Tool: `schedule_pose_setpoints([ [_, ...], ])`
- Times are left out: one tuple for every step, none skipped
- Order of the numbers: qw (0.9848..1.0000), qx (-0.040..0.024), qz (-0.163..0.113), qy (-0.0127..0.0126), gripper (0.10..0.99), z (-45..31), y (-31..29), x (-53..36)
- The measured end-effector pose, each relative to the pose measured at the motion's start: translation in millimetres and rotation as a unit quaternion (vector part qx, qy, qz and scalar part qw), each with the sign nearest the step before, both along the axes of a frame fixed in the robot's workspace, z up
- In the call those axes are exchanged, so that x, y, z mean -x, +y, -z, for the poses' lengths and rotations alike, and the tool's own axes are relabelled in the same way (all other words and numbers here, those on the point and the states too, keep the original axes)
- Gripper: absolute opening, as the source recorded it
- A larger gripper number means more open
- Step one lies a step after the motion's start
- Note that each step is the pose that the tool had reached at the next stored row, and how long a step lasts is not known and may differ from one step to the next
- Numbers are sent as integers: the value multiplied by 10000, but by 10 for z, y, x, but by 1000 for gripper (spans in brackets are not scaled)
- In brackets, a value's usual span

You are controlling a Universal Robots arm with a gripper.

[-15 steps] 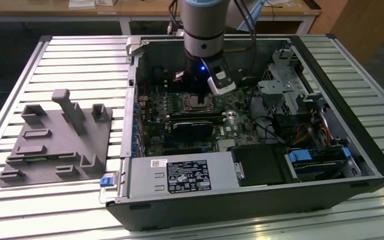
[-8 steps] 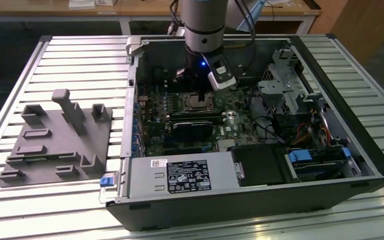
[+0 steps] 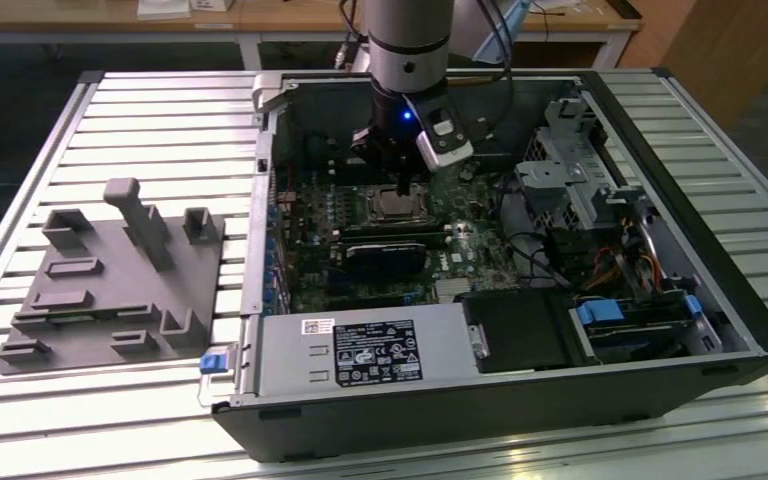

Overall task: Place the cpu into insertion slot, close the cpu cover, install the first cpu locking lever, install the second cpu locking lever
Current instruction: 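Install the second cpu locking lever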

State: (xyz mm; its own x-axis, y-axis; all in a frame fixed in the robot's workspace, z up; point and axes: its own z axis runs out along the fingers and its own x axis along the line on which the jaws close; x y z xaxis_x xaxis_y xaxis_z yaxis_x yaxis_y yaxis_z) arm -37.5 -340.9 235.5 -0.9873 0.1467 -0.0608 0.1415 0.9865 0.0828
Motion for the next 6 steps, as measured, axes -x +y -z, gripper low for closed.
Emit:
schedule_pose_setpoints([
  [10000,0,0,0,106,0,0,0],
  [10000,0,0,0,106,0,0,0],
  [10000,1,0,0,106,0,0,0],
  [10000,1,0,0,106,0,0,0],
  [10000,1,0,0,106,0,0,0],
  [10000,1,0,0,106,0,0,0],
])
